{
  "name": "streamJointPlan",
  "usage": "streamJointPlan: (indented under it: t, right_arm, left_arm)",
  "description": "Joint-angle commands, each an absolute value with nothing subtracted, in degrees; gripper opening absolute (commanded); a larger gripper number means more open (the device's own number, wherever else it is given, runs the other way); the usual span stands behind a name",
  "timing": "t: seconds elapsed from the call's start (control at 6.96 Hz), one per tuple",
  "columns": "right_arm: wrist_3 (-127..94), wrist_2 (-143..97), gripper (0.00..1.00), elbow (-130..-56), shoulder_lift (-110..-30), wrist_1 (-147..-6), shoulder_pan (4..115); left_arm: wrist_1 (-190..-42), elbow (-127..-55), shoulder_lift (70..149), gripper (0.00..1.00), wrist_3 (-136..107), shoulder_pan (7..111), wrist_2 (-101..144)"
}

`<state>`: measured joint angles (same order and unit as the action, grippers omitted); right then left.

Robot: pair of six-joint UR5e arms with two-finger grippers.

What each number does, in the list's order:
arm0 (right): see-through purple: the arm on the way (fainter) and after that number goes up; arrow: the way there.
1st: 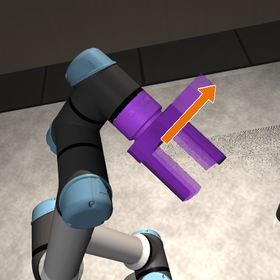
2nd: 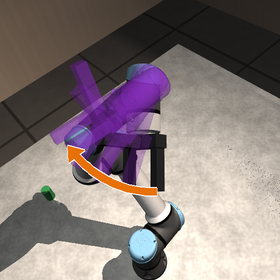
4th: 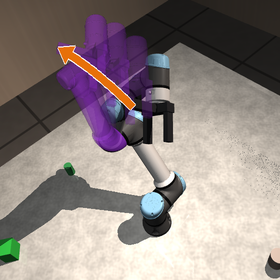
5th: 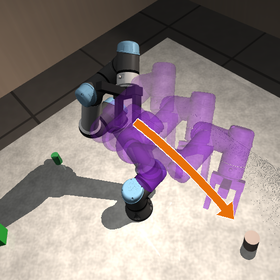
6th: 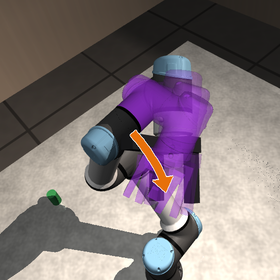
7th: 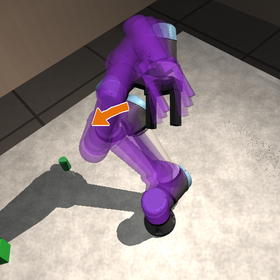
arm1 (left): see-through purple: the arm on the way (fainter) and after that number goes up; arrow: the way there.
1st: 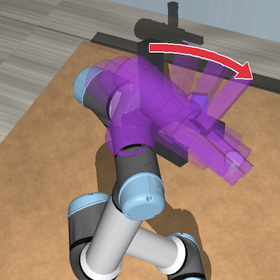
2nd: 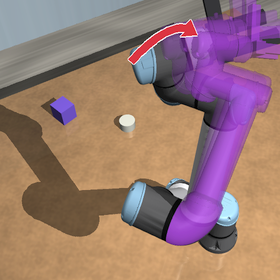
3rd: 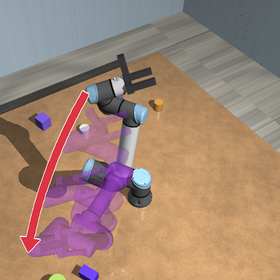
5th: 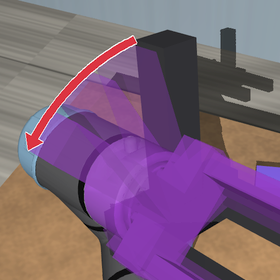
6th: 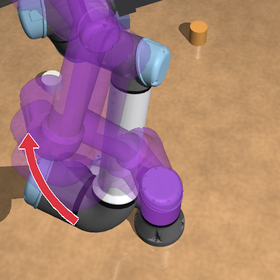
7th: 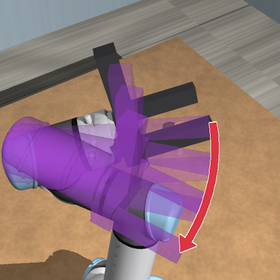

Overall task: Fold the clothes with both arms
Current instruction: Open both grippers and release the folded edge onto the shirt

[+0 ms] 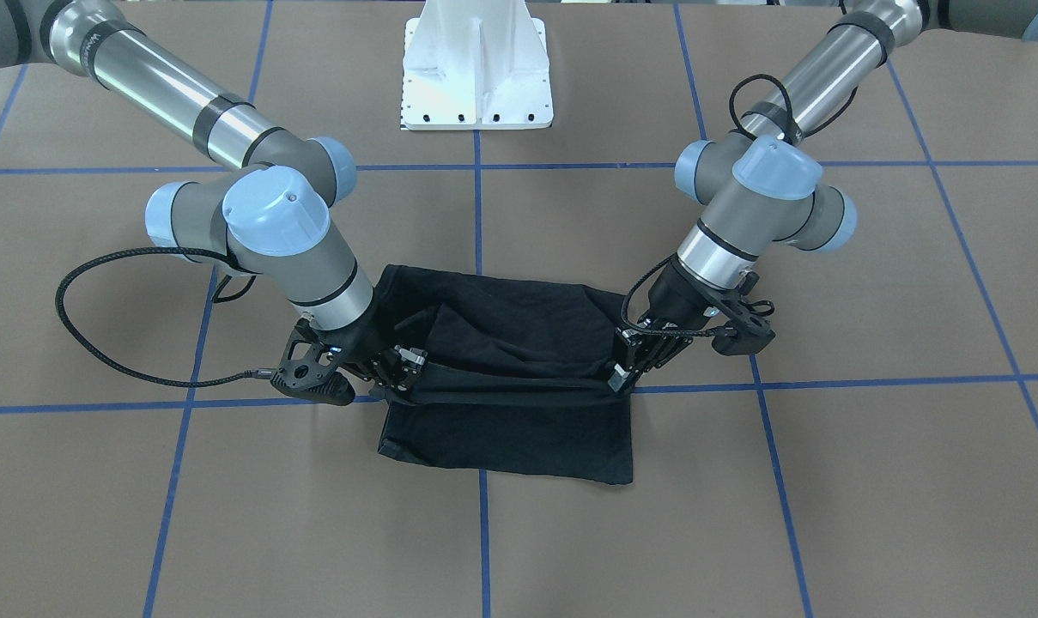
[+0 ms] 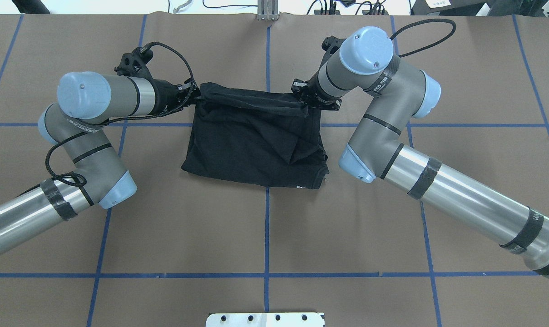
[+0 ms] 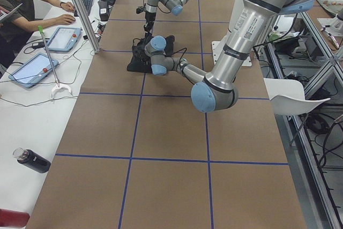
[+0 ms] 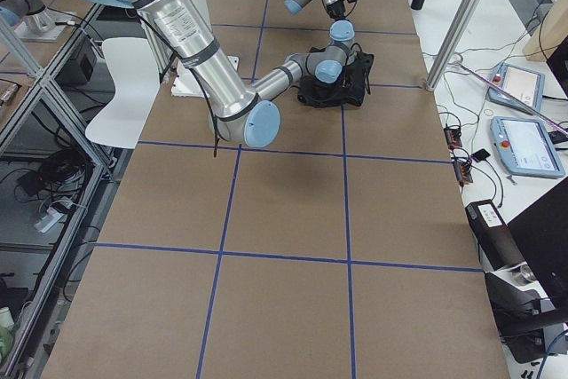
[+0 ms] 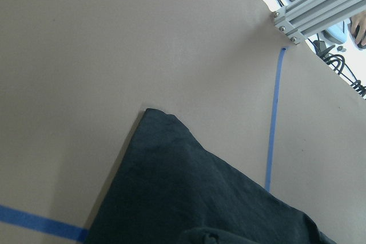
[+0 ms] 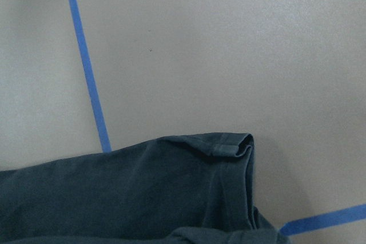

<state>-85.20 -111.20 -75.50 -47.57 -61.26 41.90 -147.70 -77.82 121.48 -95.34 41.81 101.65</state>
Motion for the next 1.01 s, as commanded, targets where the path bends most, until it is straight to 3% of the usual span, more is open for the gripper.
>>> streamJointPlan:
  t: [0.0,0.57,0.86]
  right_arm:
    - [-85.3,-111.2,0.99,-75.1,-46.9,-61.2,42.6]
    - [-84.6,-111.4,0.99,-75.8,-46.1,-61.0,43.2]
    - [-80.1,-112.2,0.99,-76.7,-47.0,-63.8,46.7]
  left_arm:
    - [-147.6,-76.1,123.6,1.0,-97.7,42.0,101.4]
    - [-147.6,-76.6,123.1,1.0,-97.2,45.5,103.0]
    - [-147.3,-81.7,118.9,1.0,-92.6,47.9,107.8]
